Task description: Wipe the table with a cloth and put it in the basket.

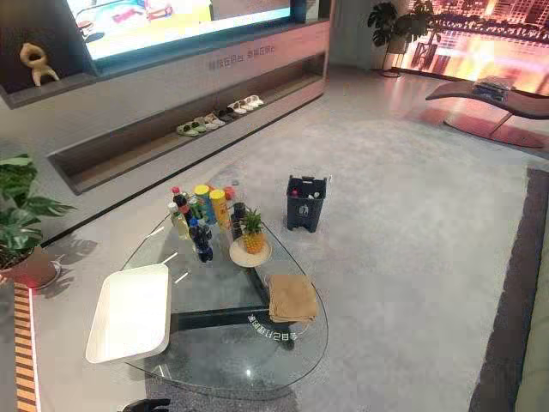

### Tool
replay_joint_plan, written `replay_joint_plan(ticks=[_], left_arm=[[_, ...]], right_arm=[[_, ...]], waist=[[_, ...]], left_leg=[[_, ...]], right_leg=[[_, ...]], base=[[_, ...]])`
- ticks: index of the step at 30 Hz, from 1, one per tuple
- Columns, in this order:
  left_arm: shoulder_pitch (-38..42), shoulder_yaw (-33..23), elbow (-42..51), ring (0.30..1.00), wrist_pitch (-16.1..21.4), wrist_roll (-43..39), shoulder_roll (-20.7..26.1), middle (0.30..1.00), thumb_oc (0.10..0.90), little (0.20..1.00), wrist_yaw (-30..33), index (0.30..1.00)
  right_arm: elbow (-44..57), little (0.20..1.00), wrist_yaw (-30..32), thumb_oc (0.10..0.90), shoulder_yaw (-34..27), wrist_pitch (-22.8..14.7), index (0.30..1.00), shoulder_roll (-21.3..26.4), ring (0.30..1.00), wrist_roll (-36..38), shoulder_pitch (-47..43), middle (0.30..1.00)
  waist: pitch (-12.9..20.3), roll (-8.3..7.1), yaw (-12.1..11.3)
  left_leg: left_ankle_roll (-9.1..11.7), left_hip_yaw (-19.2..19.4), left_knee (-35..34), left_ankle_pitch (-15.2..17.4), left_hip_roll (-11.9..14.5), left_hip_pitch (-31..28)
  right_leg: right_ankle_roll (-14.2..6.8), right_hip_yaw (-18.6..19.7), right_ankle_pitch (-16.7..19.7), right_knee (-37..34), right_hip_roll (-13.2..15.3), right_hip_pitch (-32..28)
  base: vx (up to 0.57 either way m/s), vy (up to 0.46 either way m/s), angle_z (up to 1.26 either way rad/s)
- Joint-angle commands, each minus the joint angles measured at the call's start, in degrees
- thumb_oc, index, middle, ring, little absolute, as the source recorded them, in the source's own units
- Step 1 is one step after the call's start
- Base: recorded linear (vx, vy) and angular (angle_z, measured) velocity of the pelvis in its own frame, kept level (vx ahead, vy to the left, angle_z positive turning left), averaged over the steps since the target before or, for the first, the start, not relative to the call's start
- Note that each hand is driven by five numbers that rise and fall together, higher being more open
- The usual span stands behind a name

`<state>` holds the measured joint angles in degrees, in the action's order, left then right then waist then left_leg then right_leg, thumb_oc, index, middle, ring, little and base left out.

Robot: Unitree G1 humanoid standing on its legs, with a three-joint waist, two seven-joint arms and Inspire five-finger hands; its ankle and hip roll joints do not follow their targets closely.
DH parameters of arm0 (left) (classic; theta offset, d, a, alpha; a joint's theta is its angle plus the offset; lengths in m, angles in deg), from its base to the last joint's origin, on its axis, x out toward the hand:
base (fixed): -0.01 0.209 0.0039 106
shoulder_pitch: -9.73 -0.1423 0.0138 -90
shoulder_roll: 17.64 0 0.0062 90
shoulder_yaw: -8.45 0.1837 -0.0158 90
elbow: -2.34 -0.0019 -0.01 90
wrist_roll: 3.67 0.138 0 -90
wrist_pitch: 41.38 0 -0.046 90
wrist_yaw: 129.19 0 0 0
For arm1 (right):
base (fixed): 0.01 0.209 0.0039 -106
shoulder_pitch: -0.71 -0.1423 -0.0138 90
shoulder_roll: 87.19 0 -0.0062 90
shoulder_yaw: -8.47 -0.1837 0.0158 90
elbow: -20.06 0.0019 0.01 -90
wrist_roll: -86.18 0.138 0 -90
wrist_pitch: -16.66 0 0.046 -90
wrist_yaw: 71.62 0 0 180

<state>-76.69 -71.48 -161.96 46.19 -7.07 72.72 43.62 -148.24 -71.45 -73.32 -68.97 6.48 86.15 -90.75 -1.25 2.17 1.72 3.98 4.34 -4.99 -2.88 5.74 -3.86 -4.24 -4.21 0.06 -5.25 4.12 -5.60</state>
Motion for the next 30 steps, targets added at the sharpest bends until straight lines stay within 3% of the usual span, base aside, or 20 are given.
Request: replay_joint_plan(ticks=[1,30], left_arm=[[2.29,0.56,-3.83,0.9,-0.49,2.37,1.03,0.9,0.8,0.9,-0.34,0.9],[2.21,0.36,-3.59,0.9,-0.06,1.35,1.37,0.9,0.8,0.9,-0.5,0.9]], right_arm=[[-2.65,0.9,0.54,0.8,1.31,-0.69,0.9,-1.0,0.9,-1.16,-3.44,0.9],[-2.44,0.9,0.11,0.8,1.16,-0.68,0.9,-0.33,0.9,-1.86,-3.35,0.9]], waist=[[-1.43,-2.62,-1.13],[-1.51,-2.77,-1.2]], left_leg=[[-0.38,0.03,-0.01,3.54,-0.68,-1.1],[-0.46,-0.26,-0.01,3.62,-0.87,-0.98]], right_leg=[[-2.81,-0.89,1.95,0.25,3.69,1.45],[-2.85,-0.86,1.94,0.25,3.56,1.44]], base=[[0.04,0.137,-0.71],[0.0,0.0,0.0]])
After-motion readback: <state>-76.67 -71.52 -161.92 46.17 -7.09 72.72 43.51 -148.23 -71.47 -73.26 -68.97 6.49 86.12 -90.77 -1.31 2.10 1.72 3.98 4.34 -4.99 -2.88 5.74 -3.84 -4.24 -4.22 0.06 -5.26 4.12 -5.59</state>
